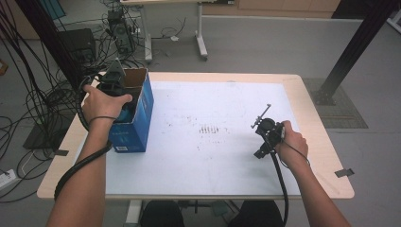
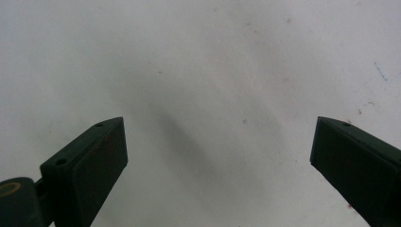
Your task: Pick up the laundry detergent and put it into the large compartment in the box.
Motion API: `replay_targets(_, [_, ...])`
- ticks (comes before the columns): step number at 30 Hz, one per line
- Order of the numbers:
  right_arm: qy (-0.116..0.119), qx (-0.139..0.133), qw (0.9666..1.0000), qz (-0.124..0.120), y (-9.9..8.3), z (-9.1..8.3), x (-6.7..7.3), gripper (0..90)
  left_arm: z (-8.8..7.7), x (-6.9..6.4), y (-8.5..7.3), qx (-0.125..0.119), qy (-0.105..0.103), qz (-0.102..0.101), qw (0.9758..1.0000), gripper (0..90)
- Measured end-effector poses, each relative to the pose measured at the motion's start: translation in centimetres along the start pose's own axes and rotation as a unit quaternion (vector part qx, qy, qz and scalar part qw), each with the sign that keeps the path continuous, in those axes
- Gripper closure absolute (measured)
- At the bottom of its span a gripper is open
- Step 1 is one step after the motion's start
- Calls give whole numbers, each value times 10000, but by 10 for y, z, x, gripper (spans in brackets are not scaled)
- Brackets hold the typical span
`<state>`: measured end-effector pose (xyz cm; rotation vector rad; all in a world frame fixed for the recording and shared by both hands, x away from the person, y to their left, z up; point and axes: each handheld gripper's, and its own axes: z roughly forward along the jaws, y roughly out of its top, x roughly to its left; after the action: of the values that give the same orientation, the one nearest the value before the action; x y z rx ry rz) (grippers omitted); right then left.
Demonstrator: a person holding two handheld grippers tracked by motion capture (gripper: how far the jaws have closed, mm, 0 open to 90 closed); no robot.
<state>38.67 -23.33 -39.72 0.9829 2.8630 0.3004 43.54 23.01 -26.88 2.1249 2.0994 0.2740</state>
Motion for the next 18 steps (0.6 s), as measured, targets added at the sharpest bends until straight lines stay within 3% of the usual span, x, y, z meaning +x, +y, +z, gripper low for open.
replay_targets(18, [-23,3,10000,-4,2,-1,1,44,0,1,0,-17,-20,-21,10000,372])
